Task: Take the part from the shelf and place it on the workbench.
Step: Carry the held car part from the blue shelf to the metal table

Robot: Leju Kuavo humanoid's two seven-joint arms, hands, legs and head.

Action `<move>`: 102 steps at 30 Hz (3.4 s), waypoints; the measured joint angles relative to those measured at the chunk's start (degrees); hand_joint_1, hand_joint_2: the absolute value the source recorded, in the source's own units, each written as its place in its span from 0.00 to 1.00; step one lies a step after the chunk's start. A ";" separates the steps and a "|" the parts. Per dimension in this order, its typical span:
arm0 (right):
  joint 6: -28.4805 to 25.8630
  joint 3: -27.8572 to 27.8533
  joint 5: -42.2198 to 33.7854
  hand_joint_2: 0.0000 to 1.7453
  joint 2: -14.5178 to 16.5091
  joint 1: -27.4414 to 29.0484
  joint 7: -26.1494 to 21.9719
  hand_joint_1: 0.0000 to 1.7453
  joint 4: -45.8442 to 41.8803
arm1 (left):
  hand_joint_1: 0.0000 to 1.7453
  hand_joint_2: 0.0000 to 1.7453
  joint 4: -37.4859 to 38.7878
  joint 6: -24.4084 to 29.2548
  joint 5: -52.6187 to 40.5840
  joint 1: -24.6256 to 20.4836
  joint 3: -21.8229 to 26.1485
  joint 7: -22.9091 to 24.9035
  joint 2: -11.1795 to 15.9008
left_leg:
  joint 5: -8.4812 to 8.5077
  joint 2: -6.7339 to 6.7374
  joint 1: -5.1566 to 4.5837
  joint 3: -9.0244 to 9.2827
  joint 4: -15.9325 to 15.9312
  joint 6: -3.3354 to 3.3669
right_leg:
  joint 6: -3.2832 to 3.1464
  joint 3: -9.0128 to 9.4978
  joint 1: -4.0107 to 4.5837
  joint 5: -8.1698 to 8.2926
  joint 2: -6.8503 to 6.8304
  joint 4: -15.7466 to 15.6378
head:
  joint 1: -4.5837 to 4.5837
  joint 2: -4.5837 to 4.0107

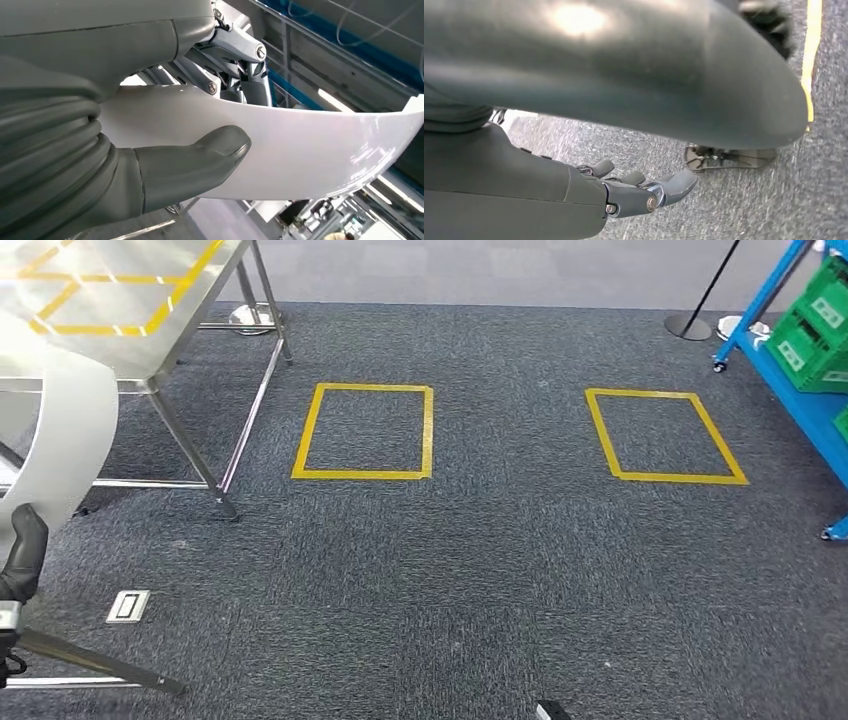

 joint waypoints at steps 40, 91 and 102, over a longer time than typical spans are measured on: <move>-0.36 -0.94 -1.61 0.00 0.22 -0.03 0.23 0.00 0.00 | 1.00 1.00 9.68 -0.64 -0.04 -3.10 1.56 2.01 4.87 | 0.72 -6.18 0.43 -1.41 0.61 -2.38 | -0.86 3.57 -0.23 7.05 3.77 -10.94 | -0.06 0.00; -0.28 -1.97 -0.40 0.00 0.69 -0.49 0.39 0.00 0.00 | 1.00 1.00 64.99 15.97 -27.86 -33.99 0.92 13.31 11.88 | 0.95 0.19 0.82 -2.09 1.26 -0.91 | 0.21 0.59 0.07 1.55 -0.35 -2.49 | 0.00 0.01; -1.06 -2.45 -1.21 0.00 0.67 -0.75 0.26 0.00 0.00 | 1.00 1.00 70.56 17.27 -27.76 -35.41 0.72 12.93 11.82 | 1.73 -4.24 0.76 -2.46 0.94 -2.56 | -1.82 3.31 0.59 7.95 1.41 -11.34 | 0.29 0.00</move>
